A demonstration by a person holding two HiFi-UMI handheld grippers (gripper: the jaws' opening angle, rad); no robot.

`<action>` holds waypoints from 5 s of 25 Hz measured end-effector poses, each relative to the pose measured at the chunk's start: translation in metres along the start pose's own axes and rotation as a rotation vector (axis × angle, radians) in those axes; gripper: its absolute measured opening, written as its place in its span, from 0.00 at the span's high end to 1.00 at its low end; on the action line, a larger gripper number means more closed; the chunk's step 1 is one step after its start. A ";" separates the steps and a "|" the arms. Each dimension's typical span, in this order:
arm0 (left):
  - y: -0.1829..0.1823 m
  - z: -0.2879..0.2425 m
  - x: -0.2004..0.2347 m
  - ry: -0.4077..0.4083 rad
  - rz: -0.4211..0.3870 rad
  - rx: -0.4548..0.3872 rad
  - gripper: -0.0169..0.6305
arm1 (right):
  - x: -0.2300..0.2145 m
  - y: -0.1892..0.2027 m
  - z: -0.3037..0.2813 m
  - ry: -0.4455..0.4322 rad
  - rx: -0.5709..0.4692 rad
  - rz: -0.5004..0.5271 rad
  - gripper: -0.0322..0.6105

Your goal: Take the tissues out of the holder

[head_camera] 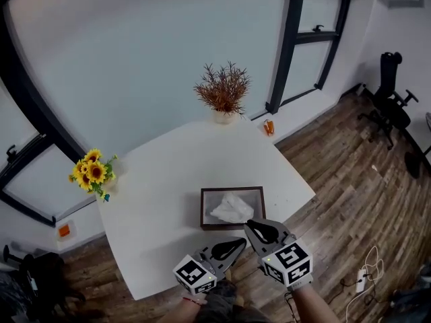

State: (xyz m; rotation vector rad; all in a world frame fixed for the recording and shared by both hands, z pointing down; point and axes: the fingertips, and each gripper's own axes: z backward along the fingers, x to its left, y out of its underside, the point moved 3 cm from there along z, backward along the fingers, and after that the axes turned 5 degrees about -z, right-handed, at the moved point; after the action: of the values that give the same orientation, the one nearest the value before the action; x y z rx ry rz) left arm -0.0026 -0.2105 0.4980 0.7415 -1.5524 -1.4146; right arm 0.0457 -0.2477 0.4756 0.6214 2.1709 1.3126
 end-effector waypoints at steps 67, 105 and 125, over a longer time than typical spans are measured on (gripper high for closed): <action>-0.007 -0.023 0.041 0.078 -0.082 0.066 0.96 | -0.052 -0.026 -0.046 0.006 0.293 0.127 0.79; -0.137 0.033 0.075 -0.321 -0.209 -0.132 0.96 | -0.029 -0.091 0.054 0.216 -0.287 0.000 0.79; -0.148 0.042 0.065 -0.348 -0.226 -0.149 0.96 | -0.018 -0.108 0.079 0.231 -0.402 -0.007 0.79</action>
State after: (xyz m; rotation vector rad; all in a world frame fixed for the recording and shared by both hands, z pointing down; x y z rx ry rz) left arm -0.0874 -0.2744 0.3692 0.6187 -1.6367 -1.8851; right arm 0.0980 -0.2525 0.3512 0.3141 1.9878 1.8267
